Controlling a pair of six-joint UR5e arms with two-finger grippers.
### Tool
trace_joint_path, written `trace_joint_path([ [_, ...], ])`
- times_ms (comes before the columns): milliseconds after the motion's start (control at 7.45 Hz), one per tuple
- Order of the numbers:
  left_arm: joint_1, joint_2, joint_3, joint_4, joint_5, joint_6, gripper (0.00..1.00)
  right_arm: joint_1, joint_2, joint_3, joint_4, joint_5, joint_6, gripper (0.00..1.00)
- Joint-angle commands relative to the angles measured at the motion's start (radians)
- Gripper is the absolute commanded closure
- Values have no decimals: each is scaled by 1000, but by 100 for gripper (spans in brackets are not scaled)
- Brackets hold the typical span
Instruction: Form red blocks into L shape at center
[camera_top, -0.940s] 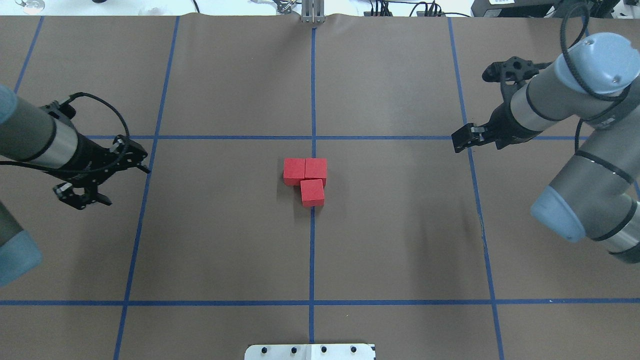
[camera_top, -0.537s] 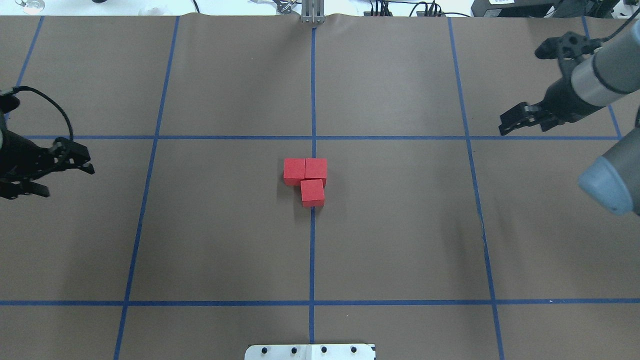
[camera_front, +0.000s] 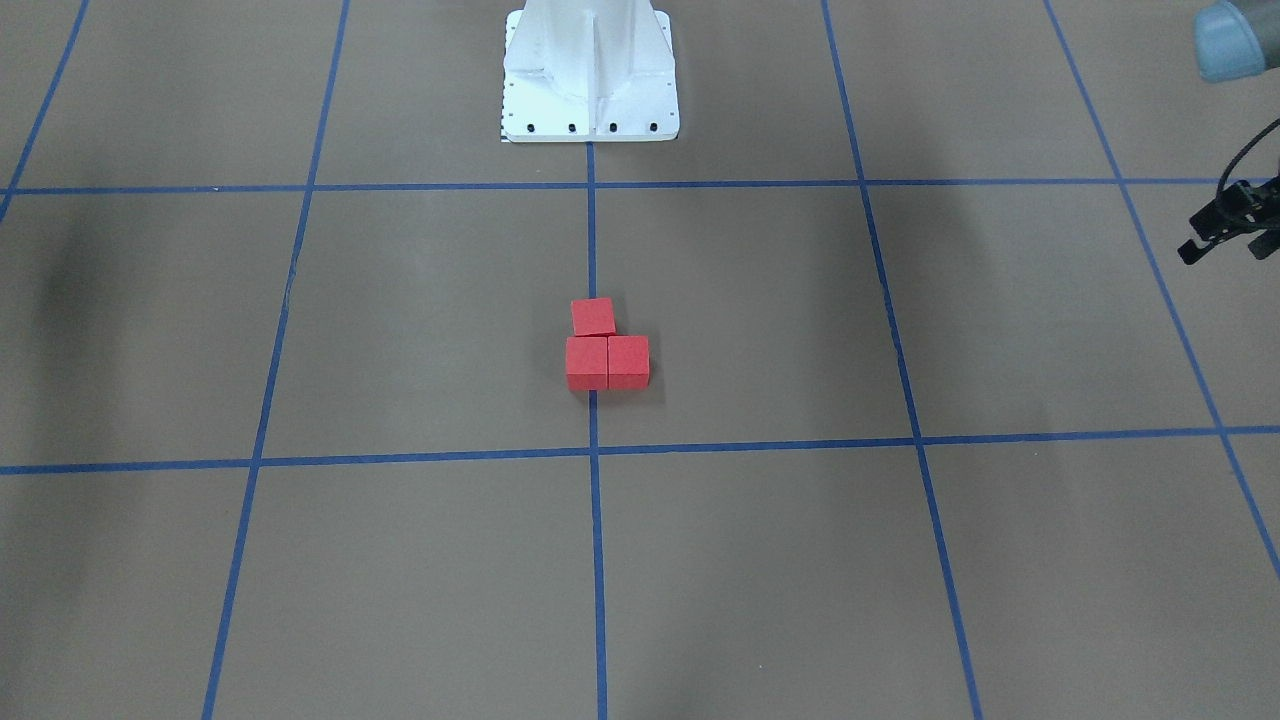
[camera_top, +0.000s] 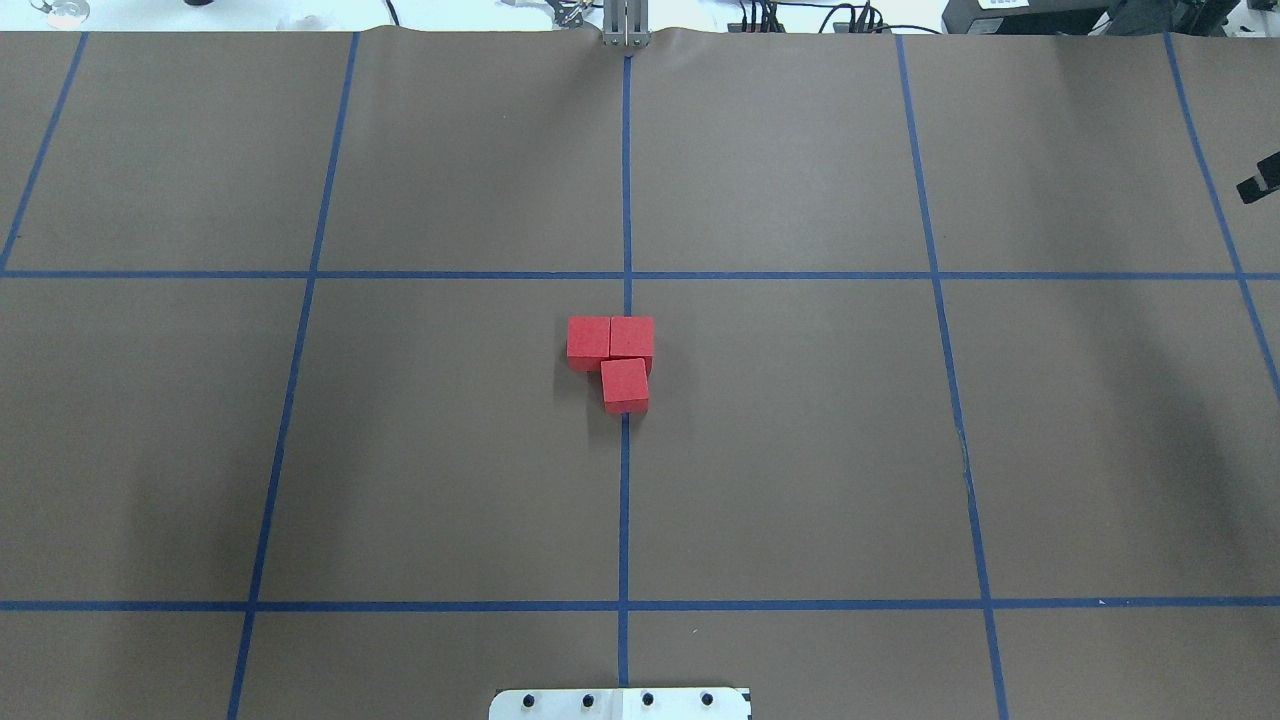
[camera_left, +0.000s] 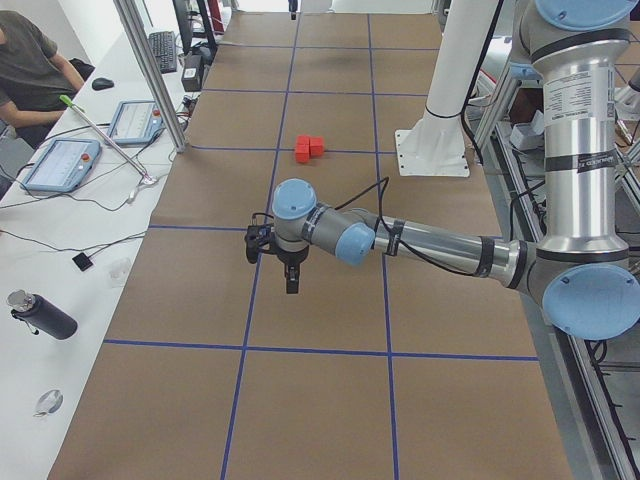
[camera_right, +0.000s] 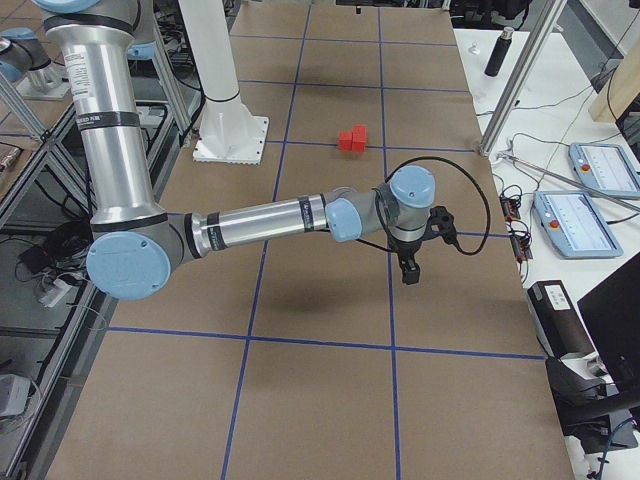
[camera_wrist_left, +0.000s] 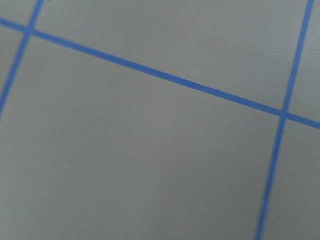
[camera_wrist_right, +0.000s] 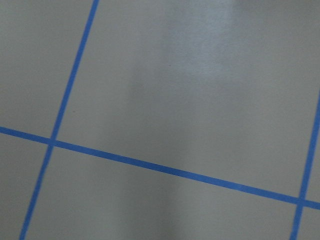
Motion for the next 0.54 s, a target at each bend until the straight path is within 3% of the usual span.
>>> trace_joint_path([
  [0, -33, -20, 32, 7, -19, 63, 0, 24, 5, -24, -6, 12, -23, 0],
  [268, -33, -9, 41, 7, -19, 62, 0, 24, 6, -26, -36, 22, -12, 0],
  [403, -36, -1, -3, 7, -20, 60, 0, 24, -8, -26, -26, 32, -26, 0],
])
